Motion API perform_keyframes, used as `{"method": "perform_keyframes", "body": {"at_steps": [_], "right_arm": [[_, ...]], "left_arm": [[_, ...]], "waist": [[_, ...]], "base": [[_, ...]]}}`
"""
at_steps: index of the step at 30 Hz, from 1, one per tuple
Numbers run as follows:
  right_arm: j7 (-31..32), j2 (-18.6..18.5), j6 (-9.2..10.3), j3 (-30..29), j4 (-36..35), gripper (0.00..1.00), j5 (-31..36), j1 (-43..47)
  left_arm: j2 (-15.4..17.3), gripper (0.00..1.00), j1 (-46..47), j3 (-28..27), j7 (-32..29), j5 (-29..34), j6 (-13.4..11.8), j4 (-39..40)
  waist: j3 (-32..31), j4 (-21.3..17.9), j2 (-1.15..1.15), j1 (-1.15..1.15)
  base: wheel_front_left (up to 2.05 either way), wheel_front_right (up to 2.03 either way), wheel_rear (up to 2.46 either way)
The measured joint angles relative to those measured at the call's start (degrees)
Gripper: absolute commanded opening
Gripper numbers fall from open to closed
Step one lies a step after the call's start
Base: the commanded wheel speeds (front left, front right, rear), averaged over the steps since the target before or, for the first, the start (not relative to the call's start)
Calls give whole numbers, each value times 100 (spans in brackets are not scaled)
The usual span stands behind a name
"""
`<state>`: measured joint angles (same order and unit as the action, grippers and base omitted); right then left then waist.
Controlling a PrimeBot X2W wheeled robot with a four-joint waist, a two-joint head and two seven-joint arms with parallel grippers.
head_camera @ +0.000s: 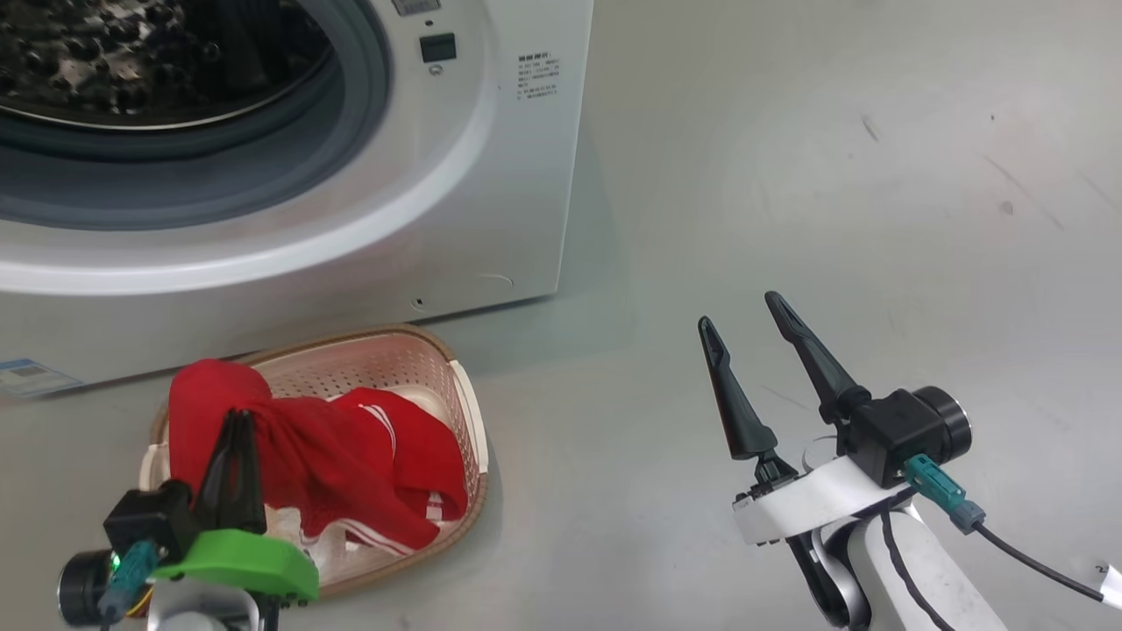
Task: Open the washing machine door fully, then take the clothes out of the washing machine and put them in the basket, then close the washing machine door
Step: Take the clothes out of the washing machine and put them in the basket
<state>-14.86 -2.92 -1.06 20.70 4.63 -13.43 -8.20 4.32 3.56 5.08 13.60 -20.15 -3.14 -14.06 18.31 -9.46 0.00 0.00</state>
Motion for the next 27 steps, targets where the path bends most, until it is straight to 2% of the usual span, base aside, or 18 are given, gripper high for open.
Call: {"method": "perform_keyframes", "body": {"at_steps": [15, 27], "right_arm": [[0, 0, 71, 148, -453, 100, -14, -522], [0, -1, 175, 198, -610, 100, -24, -970]], "left_arm": [[283, 0, 1107, 93, -423, 33, 292, -1298], [342, 0, 2110, -133, -570, -62, 325, -2328]], "waist": [[1069, -289, 0, 1], [1971, -450, 0, 1]], "base": [[0, 0, 0], [0, 0, 0]]}}
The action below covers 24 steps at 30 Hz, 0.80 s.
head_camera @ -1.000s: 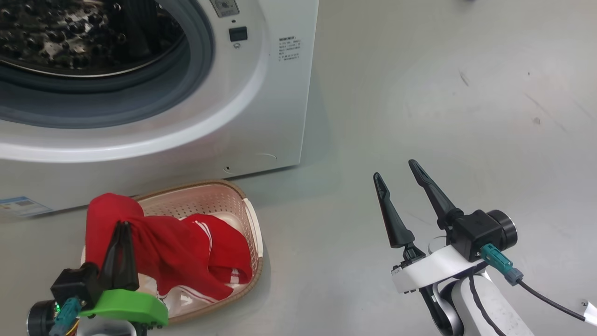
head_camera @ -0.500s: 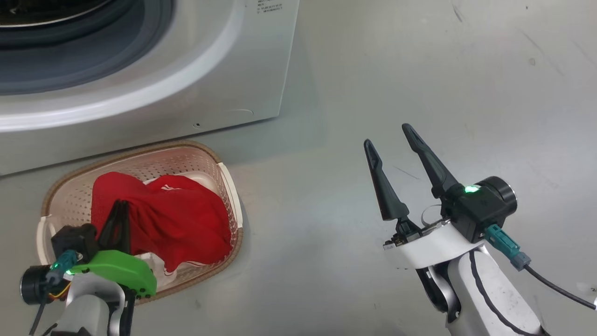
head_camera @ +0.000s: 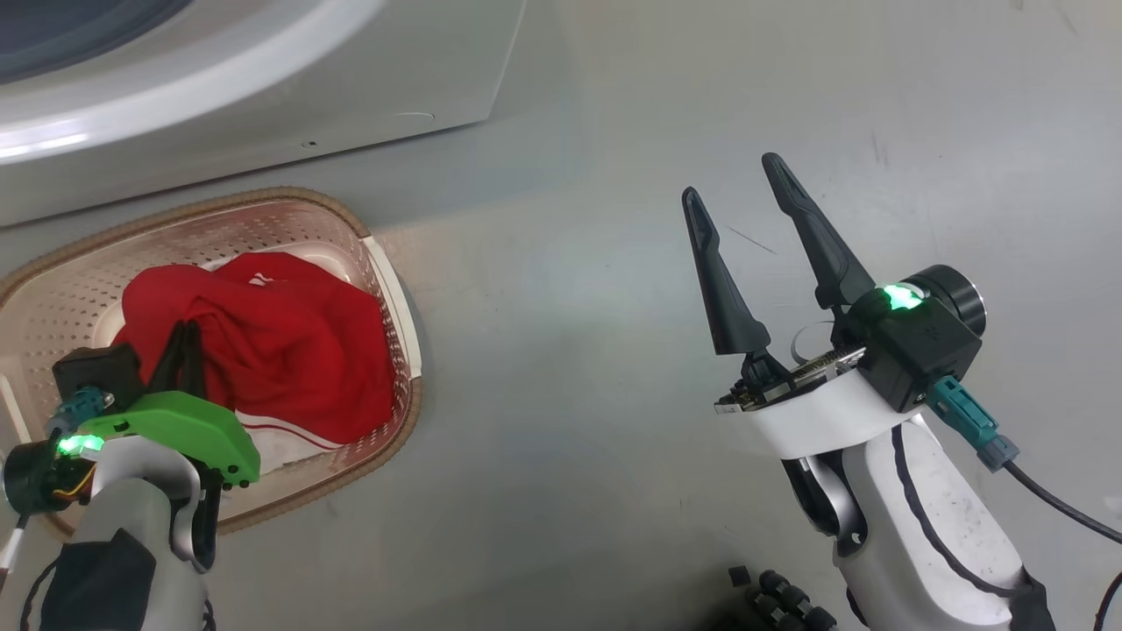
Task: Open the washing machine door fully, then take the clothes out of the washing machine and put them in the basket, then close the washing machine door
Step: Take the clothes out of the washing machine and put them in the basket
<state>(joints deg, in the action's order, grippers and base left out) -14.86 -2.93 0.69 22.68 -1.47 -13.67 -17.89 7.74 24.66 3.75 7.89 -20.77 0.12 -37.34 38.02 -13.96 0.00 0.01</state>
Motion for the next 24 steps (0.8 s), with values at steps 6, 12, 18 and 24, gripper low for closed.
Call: {"method": "perform_keyframes", "body": {"at_steps": [6, 12, 18, 24], "right_arm": [[0, 1, 7, 31, 14, 100, -42, -113], [0, 0, 73, 51, 56, 100, -43, -172], [0, 0, 99, 47, 192, 100, -43, -175], [0, -1, 97, 26, 374, 100, -47, -182]], "left_arm": [[-8, 0, 225, -13, 8, -90, 2, -536], [-76, 31, 455, -12, 59, -138, 49, -953], [-156, 100, 503, -41, 174, -201, 77, -1354], [-287, 100, 508, -163, 365, -301, 77, -1647]], "waist": [[241, -38, 0, 0], [267, -22, 0, 0], [128, 41, 0, 0], [-113, 144, 0, 0]], "base": [[0, 0, 0], [0, 0, 0], [0, 0, 0], [0, 0, 0]]}}
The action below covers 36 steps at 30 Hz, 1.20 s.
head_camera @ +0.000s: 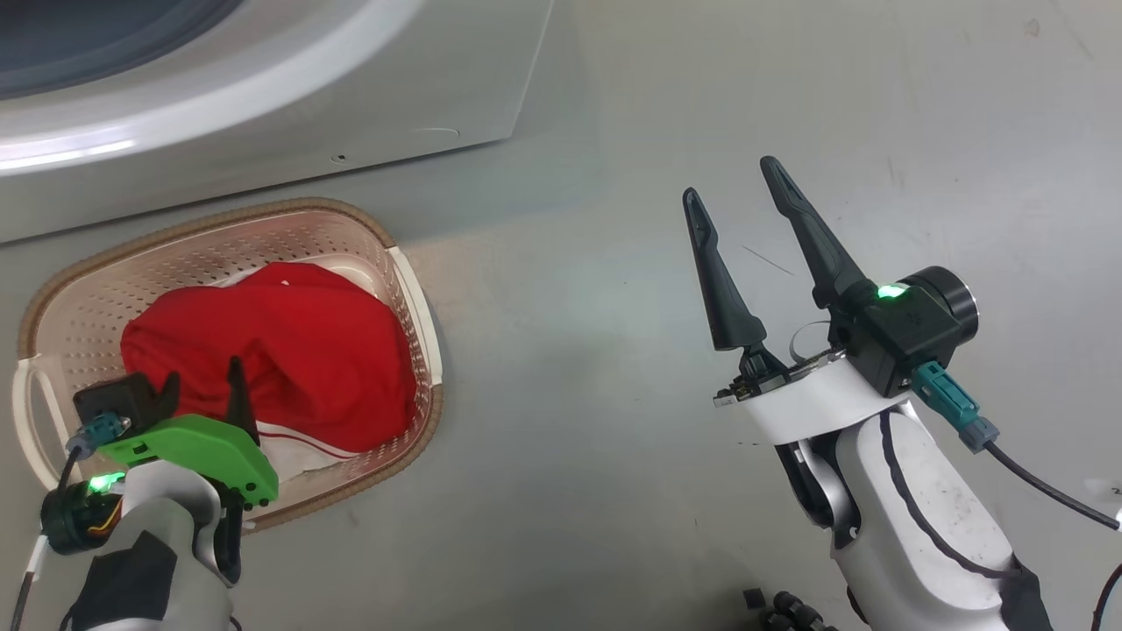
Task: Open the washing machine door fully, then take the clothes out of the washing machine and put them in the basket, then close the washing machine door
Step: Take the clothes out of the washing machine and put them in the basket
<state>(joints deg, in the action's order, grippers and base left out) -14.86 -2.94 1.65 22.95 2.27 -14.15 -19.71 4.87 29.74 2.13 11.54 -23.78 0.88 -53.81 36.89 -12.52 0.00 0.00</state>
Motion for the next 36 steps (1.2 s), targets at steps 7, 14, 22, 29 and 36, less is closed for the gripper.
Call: {"method": "perform_keyframes", "body": {"at_steps": [7, 14, 22, 29, 36], "right_arm": [[0, -3, -20, -85, 263, 100, 8, 7], [0, -20, -58, -286, 545, 100, 43, 186], [0, -23, -127, -435, 793, 100, 42, 553], [0, -21, -172, -489, 875, 100, 42, 772], [0, -20, -218, -557, 945, 100, 43, 984]], "left_arm": [[-37, 100, -24, 328, 174, 238, 52, -129], [-192, 100, -143, 409, 287, 322, 145, 109], [-218, 100, -405, 321, 289, 399, 201, 1312], [-229, 100, -766, 276, 290, 579, 200, 2252], [-230, 100, -1110, 352, 290, 872, 187, 2905]], "waist": [[-411, 144, 0, 0], [-879, 359, 0, -1], [-1552, 638, 0, -1], [-2040, 823, 0, -1], [-2460, 933, 0, -1]], "base": [[0, 0, 0], [0, 0, 0], [0, 0, 0], [0, 0, 0], [0, 0, 0]]}}
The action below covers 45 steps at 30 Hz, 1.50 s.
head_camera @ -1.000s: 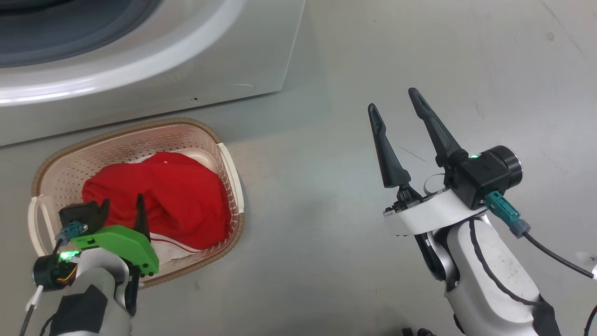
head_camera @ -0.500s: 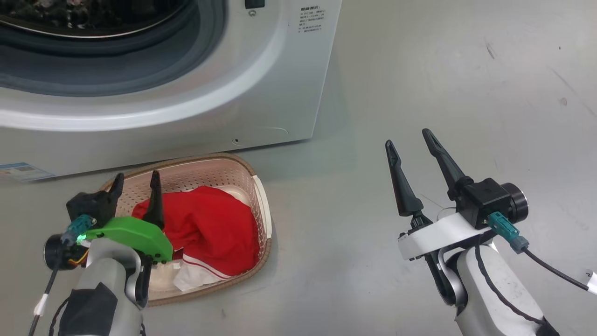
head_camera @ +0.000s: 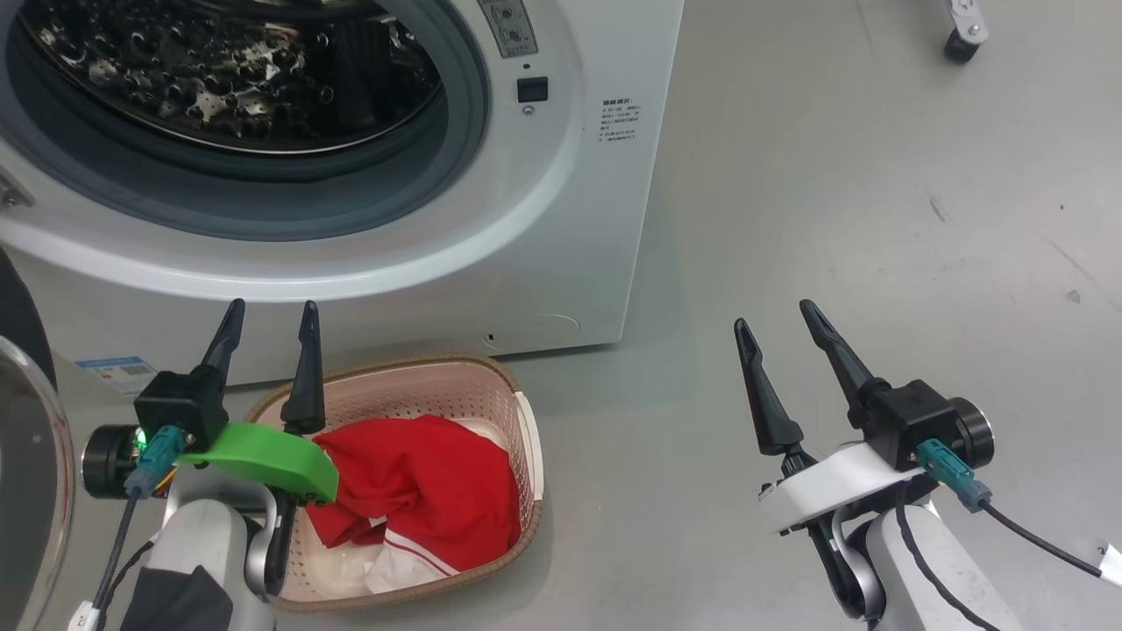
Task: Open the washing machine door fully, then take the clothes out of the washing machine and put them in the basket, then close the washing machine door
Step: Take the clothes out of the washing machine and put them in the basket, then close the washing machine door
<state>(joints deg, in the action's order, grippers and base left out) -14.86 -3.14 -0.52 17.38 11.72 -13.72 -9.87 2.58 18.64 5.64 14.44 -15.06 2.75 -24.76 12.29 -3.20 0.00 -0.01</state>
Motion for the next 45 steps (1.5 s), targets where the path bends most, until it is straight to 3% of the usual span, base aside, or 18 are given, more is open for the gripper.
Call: {"method": "perform_keyframes", "body": {"at_steps": [26, 45], "right_arm": [[0, 27, -54, -211, 135, 100, -1, 884], [0, 37, -59, -258, 77, 100, 5, 1067]], "left_arm": [[24, 100, -1867, 21, 0, 242, -495, 901], [29, 100, -2439, 168, -138, 305, -556, 1462]], "waist": [[-1048, 121, 0, 0], [-1186, 107, 0, 0]], "base": [[0, 0, 0], [0, 0, 0]]}}
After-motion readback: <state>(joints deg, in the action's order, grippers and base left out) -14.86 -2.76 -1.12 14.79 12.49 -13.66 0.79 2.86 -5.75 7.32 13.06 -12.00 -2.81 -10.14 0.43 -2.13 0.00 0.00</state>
